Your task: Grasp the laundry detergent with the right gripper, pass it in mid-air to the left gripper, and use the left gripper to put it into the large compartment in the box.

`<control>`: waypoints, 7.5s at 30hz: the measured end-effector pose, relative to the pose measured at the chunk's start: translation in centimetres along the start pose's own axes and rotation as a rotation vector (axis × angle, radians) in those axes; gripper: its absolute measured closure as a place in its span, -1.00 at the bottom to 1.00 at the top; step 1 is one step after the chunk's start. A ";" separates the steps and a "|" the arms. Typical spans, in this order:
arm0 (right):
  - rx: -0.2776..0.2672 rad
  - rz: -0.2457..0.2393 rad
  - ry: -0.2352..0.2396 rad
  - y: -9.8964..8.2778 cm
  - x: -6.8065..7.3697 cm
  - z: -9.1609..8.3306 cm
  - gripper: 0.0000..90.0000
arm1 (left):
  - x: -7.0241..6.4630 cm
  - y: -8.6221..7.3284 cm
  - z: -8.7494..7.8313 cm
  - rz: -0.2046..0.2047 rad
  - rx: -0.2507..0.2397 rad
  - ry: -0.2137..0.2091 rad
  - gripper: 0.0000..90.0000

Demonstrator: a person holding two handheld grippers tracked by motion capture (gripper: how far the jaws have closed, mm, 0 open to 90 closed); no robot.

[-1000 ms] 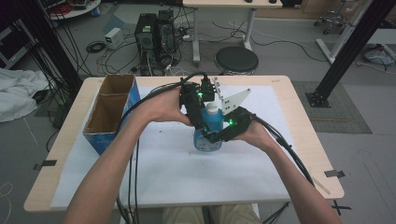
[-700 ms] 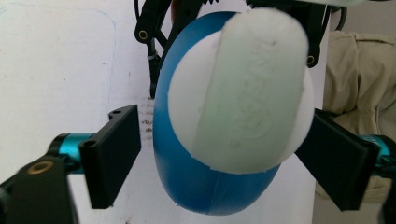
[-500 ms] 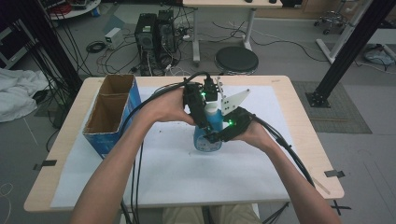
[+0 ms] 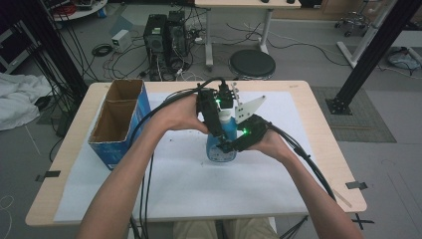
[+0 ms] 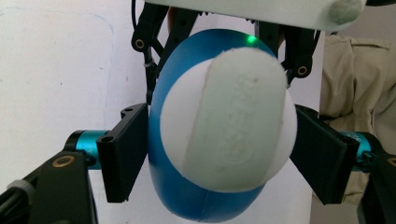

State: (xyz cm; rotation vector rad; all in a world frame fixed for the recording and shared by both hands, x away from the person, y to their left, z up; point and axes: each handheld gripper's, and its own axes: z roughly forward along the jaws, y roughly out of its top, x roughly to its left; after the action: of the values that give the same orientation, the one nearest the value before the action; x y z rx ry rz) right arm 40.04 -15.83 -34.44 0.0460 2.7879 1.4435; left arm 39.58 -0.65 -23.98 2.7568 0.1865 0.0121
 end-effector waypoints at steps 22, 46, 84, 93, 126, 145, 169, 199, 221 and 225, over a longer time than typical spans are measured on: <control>0.003 0.002 0.007 -0.1 0.0 0.2 0.03 | 0.1 0.2 0.3 0.007 0.009 0.007 -0.21; -0.032 0.001 0.034 -0.2 0.0 0.2 -0.02 | -0.3 0.6 0.0 0.027 0.036 0.016 -0.17; 0.015 0.054 -0.069 -2.0 0.4 -4.3 -0.48 | 0.2 -1.4 -5.0 -0.053 0.039 0.062 -0.17; 0.049 0.077 -0.114 -3.6 1.0 -6.9 -0.50 | 1.1 -3.5 -9.9 -0.141 0.039 0.111 -0.17; 0.181 0.140 -0.303 -8.5 3.2 -12.4 -0.74 | 3.5 -15.2 -22.5 -0.463 0.051 0.311 -0.17; 0.196 0.160 -0.333 -10.0 4.1 -12.8 -0.74 | 5.0 -18.6 -20.2 -0.480 0.137 0.274 -0.17; 0.208 0.177 -0.319 -11.0 4.5 -11.9 -0.74 | 7.0 -22.3 -11.9 -0.465 0.209 0.192 -0.17; 0.223 0.189 -0.308 -11.8 4.9 -10.8 -0.74 | 7.2 -24.2 -6.7 -0.346 0.288 0.166 -0.17; 0.222 0.193 -0.306 -12.0 5.0 -10.7 -0.74 | 7.3 -24.2 -6.0 -0.358 0.282 0.182 -0.18; 0.223 0.196 -0.305 -12.1 5.0 -10.6 -0.74 | 7.4 -24.2 -5.8 -0.368 0.291 0.189 -0.24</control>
State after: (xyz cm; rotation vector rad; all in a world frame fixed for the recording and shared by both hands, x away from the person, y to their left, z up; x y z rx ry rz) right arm 34.57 -31.30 -38.10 0.5073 2.7288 1.0384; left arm 43.66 24.70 -27.63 2.9598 0.8017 0.1603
